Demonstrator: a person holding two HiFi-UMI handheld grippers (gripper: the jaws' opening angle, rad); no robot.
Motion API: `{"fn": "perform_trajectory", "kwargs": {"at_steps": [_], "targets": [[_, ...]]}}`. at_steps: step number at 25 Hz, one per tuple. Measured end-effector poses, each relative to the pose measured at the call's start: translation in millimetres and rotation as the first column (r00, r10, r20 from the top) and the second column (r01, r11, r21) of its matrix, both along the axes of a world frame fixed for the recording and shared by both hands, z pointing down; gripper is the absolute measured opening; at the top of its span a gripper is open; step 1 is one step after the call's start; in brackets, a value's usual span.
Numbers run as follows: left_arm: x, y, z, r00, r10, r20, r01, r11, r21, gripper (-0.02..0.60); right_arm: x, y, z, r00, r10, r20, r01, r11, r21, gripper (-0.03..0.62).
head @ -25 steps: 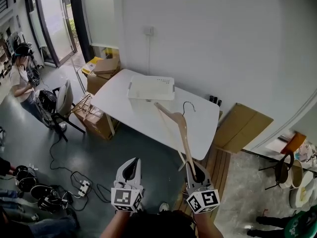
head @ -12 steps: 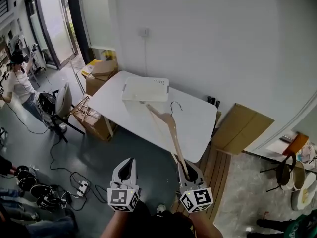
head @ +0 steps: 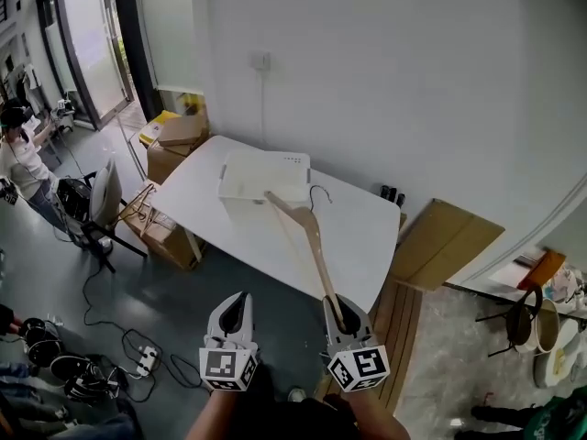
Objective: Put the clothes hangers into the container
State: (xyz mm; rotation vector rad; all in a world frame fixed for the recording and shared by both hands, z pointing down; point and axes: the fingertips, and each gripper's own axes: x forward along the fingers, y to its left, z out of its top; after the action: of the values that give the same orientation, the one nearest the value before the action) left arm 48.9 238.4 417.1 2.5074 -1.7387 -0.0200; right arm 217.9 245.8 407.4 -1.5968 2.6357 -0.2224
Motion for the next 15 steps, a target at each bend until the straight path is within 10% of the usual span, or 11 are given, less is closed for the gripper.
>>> {"fn": "perform_trajectory", "kwargs": {"at_steps": [15], "targets": [[-61, -141, 11, 0.993, 0.112, -0.026, -0.113, 0.993, -0.026, 0.006, -79, -120, 5, 0.999, 0.047, -0.016, -0.048, 0.998, -0.049, 0.06]]}}
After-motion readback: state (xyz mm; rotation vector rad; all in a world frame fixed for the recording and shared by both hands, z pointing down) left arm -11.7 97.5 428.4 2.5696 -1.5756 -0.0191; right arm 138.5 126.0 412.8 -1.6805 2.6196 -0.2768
